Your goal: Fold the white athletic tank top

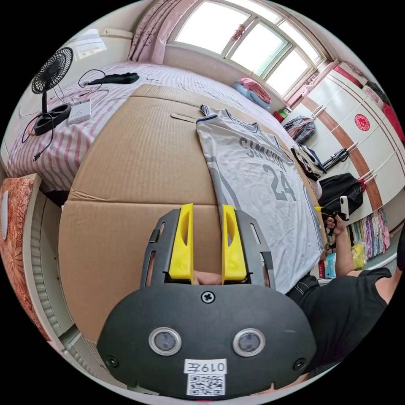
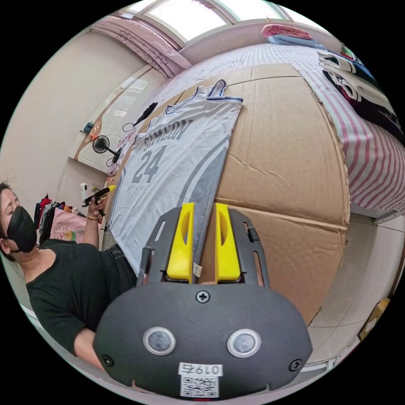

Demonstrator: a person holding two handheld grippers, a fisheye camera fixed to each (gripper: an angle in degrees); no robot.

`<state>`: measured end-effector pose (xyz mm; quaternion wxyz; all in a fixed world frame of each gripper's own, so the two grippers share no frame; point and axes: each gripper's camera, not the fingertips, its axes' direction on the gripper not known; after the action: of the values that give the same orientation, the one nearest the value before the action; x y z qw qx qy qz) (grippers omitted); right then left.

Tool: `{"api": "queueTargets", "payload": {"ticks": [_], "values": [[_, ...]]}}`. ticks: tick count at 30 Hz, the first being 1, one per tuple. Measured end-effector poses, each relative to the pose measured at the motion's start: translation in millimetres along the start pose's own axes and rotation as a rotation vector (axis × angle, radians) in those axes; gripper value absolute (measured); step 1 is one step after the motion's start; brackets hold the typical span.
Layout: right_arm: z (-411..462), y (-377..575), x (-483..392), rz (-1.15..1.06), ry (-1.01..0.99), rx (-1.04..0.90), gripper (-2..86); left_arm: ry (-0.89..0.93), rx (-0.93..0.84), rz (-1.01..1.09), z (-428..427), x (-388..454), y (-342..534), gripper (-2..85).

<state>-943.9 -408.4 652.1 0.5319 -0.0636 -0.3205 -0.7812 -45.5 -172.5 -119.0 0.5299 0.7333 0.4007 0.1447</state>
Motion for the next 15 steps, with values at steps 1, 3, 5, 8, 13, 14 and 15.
{"api": "queueTargets", "payload": {"ticks": [1, 3, 5, 8, 13, 14, 15], "values": [[6, -5, 3, 0.000, -0.027, -0.014, 8.1, 0.013, -0.025, -0.013, 10, -10, -1, 9.0], [15, -12, 8, 0.007, -0.056, -0.033, 8.0, 0.064, -0.031, -0.040, 19, -26, -2, 9.1], [26, -21, 13, 0.007, -0.075, -0.058, 7.7, 0.150, -0.061, -0.072, 34, -46, -6, 9.6], [40, -29, 14, 0.000, -0.088, -0.076, 7.5, 0.240, -0.099, -0.078, 57, -62, -12, 10.0], [56, -32, 11, -0.004, -0.105, -0.060, 7.8, 0.302, -0.149, -0.044, 98, -67, -28, 9.8], [59, -33, 10, -0.003, -0.114, -0.055, 7.7, 0.306, -0.161, -0.031, 108, -67, -33, 9.7], [61, -33, 10, -0.003, -0.119, -0.054, 7.7, 0.311, -0.167, -0.025, 113, -67, -35, 9.6]]}}
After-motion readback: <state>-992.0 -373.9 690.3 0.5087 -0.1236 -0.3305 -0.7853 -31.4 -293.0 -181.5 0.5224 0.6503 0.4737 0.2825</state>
